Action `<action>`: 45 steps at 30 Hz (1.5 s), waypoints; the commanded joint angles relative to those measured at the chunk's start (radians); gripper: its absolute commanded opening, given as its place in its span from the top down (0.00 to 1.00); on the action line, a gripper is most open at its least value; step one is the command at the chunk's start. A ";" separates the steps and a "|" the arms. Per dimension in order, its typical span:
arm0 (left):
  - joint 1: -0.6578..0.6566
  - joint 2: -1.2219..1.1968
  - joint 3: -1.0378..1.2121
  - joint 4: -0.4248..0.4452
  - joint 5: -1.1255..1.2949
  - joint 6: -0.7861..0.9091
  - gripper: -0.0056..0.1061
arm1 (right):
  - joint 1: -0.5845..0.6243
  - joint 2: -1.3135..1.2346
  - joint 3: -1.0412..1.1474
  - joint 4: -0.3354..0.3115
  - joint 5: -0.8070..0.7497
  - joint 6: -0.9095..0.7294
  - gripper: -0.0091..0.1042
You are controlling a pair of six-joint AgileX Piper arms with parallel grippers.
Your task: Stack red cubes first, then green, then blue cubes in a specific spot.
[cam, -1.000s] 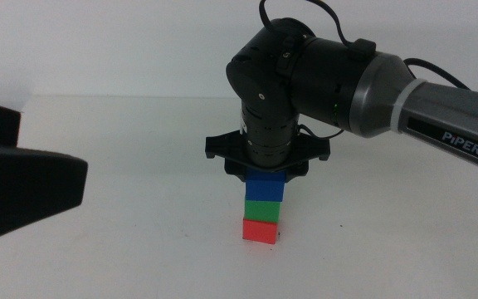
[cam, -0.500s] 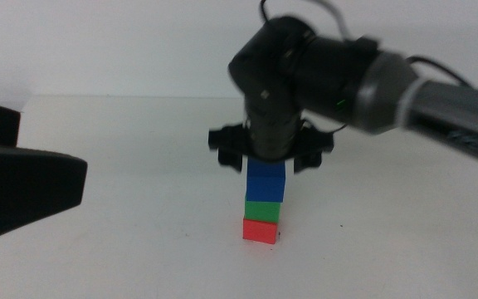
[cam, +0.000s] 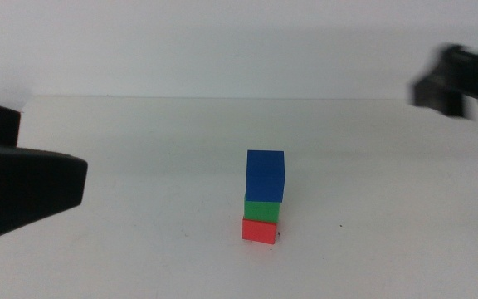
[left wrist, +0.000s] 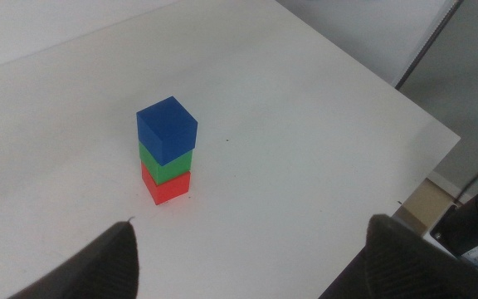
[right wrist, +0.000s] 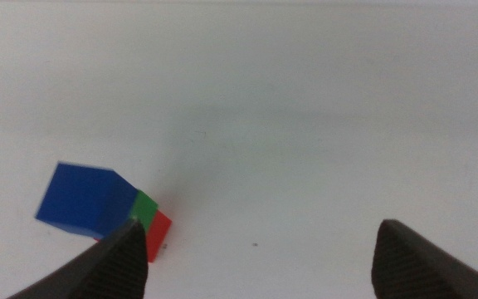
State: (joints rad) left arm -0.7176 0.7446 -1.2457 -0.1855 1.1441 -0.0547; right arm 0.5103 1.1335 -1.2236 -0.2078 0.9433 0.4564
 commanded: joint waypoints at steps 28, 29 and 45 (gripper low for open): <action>0.003 -0.022 0.048 0.088 -0.077 -0.002 0.11 | -0.448 -0.349 0.296 0.324 -0.208 -0.439 0.10; 0.012 -0.042 0.084 0.124 -0.140 -0.002 0.11 | -0.448 -0.349 0.296 0.324 -0.208 -0.439 0.10; 0.553 -0.617 0.977 0.068 -0.708 -0.002 0.11 | -0.449 -0.709 0.906 0.392 -1.127 -0.439 0.10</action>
State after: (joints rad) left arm -0.2007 0.1781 -0.3212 -0.1046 0.4645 -0.0543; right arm 0.0687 0.4855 -0.3764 0.1621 -0.0875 0.0208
